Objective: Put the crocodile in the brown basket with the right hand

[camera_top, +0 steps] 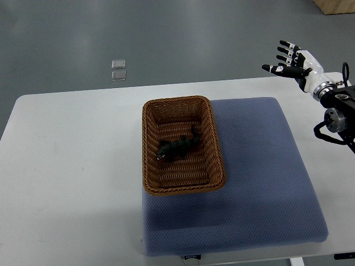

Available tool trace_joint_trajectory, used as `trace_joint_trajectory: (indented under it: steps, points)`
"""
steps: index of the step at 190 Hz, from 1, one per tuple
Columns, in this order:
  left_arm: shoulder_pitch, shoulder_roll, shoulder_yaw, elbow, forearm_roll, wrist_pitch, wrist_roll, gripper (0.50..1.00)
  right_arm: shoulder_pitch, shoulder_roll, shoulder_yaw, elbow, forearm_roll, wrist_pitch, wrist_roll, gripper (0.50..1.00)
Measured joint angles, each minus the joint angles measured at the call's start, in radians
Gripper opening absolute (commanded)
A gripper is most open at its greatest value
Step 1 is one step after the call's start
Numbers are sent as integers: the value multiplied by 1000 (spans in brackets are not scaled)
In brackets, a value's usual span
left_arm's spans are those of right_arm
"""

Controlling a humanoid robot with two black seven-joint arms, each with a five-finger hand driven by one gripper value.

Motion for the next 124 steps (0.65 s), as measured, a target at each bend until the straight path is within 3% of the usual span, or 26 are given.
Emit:
trace_joint_trajectory:
  steps: [124]
  points:
    - [0,0,0,-1,0,-1,0,1000,-22,21,0,5,2,9,2,930]
